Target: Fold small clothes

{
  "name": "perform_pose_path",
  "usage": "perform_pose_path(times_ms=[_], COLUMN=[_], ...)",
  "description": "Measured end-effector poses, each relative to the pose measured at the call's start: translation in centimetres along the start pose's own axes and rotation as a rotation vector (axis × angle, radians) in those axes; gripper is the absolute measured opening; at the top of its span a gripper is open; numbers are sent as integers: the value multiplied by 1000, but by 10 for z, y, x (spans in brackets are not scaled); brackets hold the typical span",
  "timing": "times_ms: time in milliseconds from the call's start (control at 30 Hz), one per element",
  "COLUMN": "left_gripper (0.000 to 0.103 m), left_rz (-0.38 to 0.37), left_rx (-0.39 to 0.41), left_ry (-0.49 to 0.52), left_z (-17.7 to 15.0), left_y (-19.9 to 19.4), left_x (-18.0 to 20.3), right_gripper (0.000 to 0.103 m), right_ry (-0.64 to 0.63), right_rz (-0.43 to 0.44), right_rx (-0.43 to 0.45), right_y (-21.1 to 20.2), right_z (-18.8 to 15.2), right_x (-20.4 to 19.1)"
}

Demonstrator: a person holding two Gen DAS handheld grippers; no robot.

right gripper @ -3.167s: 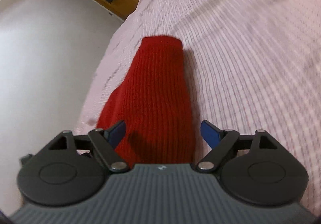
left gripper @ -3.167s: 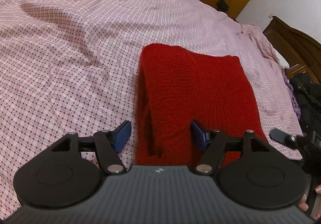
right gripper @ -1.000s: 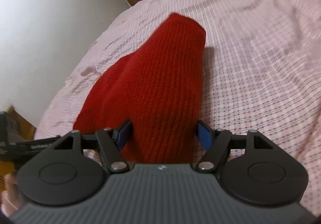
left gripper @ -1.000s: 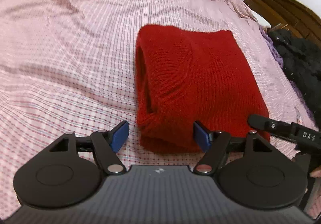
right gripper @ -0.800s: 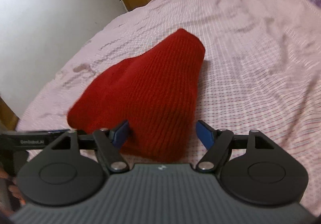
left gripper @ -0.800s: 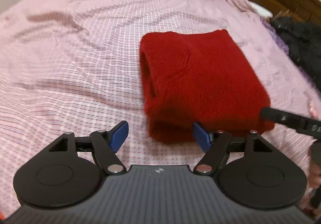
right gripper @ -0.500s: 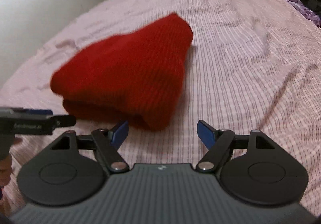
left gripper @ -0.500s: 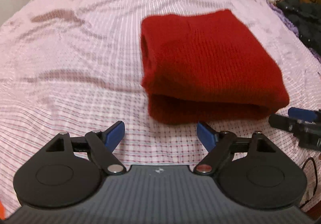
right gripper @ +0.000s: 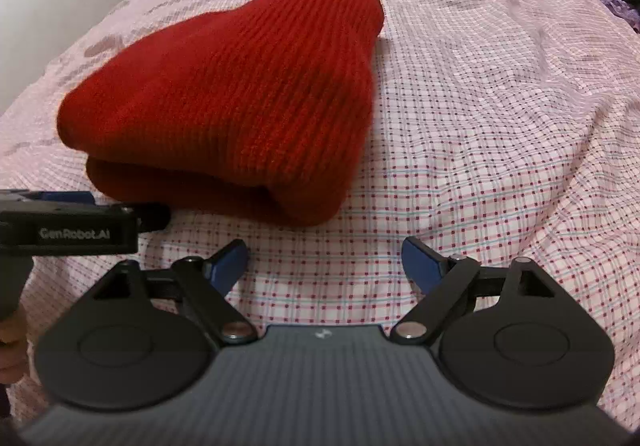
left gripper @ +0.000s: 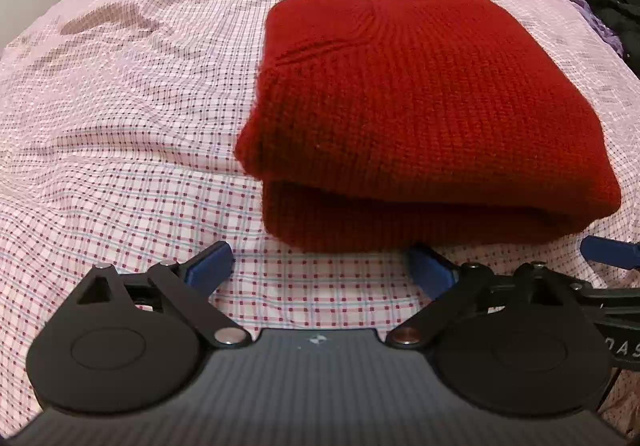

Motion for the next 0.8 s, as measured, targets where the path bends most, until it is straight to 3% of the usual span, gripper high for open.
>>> perform_pose_path(times_ms=[800], left_gripper=[103], left_rz=[7], left_rx=[-5], left_ry=[8], left_z=[6], left_y=[8], left_x=[6], right_gripper=[89], right_ry=[10], right_rz=[7], right_rx=[-1], right_y=[4], right_z=[-1], right_x=[0])
Point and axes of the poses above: each gripper's, at about its wrist camera, not at the fingertips, and y roughly the way its jaws point, x to its right, z to its top, the point moved 5 cm from there along y, roughly the way its jaws point, and after that the axes turned 14 degrees about y, right-handed, at the moved point
